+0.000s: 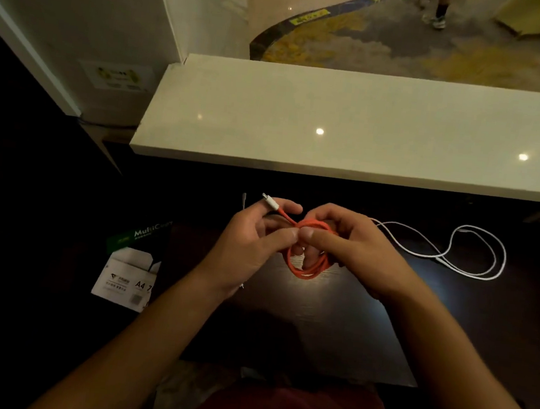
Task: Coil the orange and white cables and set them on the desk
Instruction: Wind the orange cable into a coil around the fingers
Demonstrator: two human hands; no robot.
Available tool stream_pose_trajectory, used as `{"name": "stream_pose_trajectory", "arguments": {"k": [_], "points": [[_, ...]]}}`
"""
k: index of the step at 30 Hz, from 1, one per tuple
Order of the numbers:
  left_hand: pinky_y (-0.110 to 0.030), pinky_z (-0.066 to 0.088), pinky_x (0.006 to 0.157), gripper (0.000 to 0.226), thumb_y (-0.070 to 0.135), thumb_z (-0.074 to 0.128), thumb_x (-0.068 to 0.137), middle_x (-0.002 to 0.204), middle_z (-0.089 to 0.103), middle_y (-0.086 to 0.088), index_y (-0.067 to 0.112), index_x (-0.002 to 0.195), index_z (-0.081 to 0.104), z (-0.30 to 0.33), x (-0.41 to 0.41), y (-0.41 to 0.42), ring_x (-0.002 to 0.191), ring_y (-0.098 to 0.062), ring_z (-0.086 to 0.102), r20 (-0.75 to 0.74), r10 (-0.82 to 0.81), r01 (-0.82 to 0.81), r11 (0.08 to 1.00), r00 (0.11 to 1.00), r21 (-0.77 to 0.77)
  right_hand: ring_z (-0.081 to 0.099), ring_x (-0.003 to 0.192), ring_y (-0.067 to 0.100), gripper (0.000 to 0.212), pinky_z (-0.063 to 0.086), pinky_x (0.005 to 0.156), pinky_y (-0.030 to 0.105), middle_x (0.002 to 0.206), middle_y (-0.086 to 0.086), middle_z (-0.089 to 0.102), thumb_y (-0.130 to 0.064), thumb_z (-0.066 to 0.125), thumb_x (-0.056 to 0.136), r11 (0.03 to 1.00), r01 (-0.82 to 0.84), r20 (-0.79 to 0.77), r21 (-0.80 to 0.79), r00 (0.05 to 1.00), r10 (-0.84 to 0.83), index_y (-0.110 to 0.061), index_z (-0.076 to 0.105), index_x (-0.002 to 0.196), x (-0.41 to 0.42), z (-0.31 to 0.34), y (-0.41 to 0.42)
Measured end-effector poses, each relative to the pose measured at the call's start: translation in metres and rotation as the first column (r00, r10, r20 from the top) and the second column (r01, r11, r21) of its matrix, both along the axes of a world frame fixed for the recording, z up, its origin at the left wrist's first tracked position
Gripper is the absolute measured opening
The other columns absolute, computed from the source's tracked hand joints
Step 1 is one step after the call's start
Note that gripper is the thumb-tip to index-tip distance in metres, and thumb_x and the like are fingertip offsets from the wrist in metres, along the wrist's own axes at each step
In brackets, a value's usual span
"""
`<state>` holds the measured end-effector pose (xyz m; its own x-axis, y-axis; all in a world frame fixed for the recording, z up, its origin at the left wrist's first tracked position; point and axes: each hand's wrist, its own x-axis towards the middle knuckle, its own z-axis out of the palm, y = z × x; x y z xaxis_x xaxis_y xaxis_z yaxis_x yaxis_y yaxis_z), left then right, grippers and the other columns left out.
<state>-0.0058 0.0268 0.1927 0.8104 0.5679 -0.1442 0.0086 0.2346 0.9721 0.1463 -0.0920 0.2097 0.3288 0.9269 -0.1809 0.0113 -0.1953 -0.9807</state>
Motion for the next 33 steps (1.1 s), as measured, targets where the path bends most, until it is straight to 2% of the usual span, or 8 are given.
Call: {"name": "stream_pose_trajectory", "arguments": {"k": [4,9,15,18,21,25,31,33], "points": [[-0.031,0.055,0.083,0.026,0.011,0.065,0.087,0.097,0.075,-0.004,0.016,0.113,0.067,-0.001,-0.005,-0.001,0.095,-0.021,0.072,0.048,0.008,-0.008,1.0,0.999,-0.005,0.068,0.058,0.014,0.016,0.048,0.051,0.017,0.068,0.004,0.071,-0.01,0.06,0.099,0.998,0.067,-0.081,0.009,0.995,-0.066,0.006,0.06,0.102,-0.007,0.0,0.004],[-0.029,0.053,0.088,0.043,0.013,0.037,0.096,0.118,0.073,-0.012,0.011,0.132,0.061,-0.004,-0.015,0.006,0.111,-0.024,0.068,0.149,-0.062,0.085,0.985,0.987,-0.152,0.064,0.05,0.011,0.01,0.042,0.045,0.013,0.06,0.006,0.066,-0.009,0.057,0.101,0.989,0.143,-0.108,0.035,0.984,-0.139,-0.001,0.06,0.096,-0.011,0.0,0.006],[-0.045,0.05,0.102,0.04,0.022,0.041,0.103,0.133,0.066,-0.012,0.013,0.138,0.058,-0.008,-0.03,0.009,0.126,-0.03,0.06,0.162,-0.145,0.161,0.983,0.976,-0.09,0.064,0.053,0.011,0.016,0.045,0.051,0.017,0.062,0.003,0.068,-0.017,0.059,0.099,0.992,0.124,-0.119,0.02,0.986,-0.12,-0.002,0.062,0.095,-0.018,-0.003,0.007],[-0.035,0.053,0.094,0.037,0.03,0.054,0.095,0.126,0.071,-0.01,0.02,0.128,0.068,-0.005,-0.032,0.005,0.12,-0.025,0.065,0.158,-0.123,0.145,0.98,0.98,-0.139,0.062,0.057,0.02,0.026,0.047,0.056,0.03,0.065,0.008,0.059,-0.03,0.062,0.092,0.997,0.079,-0.192,-0.006,0.978,-0.078,-0.005,0.063,0.093,-0.019,-0.007,0.006],[-0.027,0.054,0.089,0.036,0.021,0.061,0.092,0.12,0.071,-0.008,0.021,0.127,0.069,-0.007,-0.032,0.0,0.113,-0.021,0.068,0.154,-0.109,0.136,0.976,0.982,-0.171,0.057,0.057,0.018,0.022,0.048,0.056,0.028,0.064,0.006,0.052,-0.03,0.062,0.091,0.999,0.041,-0.315,-0.021,0.948,-0.046,-0.008,0.063,0.086,-0.02,-0.008,0.005],[-0.036,0.057,0.09,0.045,0.012,0.061,0.092,0.119,0.062,-0.018,0.01,0.137,0.057,-0.007,-0.033,-0.002,0.11,-0.027,0.065,0.171,-0.151,0.19,0.951,0.974,-0.245,0.053,0.055,0.017,0.022,0.044,0.057,0.028,0.064,0.007,0.049,-0.029,0.06,0.094,0.999,-0.003,-0.384,-0.034,0.923,-0.01,-0.01,0.062,0.082,-0.022,-0.01,0.004],[-0.055,0.05,0.102,0.049,0.038,0.063,0.093,0.121,0.067,-0.027,0.0,0.123,0.065,-0.015,-0.032,-0.019,0.113,-0.039,0.065,0.071,-0.107,0.12,0.972,0.992,-0.204,0.051,0.051,0.014,0.02,0.044,0.051,0.024,0.06,0.002,0.048,-0.025,0.058,0.095,0.997,0.08,-0.391,0.003,0.918,-0.072,-0.01,0.061,0.082,-0.021,-0.013,0.001],[-0.047,0.052,0.094,0.05,0.048,0.06,0.094,0.118,0.07,-0.019,0.005,0.115,0.071,-0.017,-0.033,-0.024,0.111,-0.035,0.063,0.093,-0.149,0.164,0.969,0.984,-0.186,0.051,0.052,0.014,0.018,0.045,0.052,0.023,0.06,0.001,0.05,-0.026,0.06,0.093,0.996,0.089,-0.355,0.008,0.931,-0.08,-0.011,0.061,0.083,-0.021,-0.014,-0.001]]}}
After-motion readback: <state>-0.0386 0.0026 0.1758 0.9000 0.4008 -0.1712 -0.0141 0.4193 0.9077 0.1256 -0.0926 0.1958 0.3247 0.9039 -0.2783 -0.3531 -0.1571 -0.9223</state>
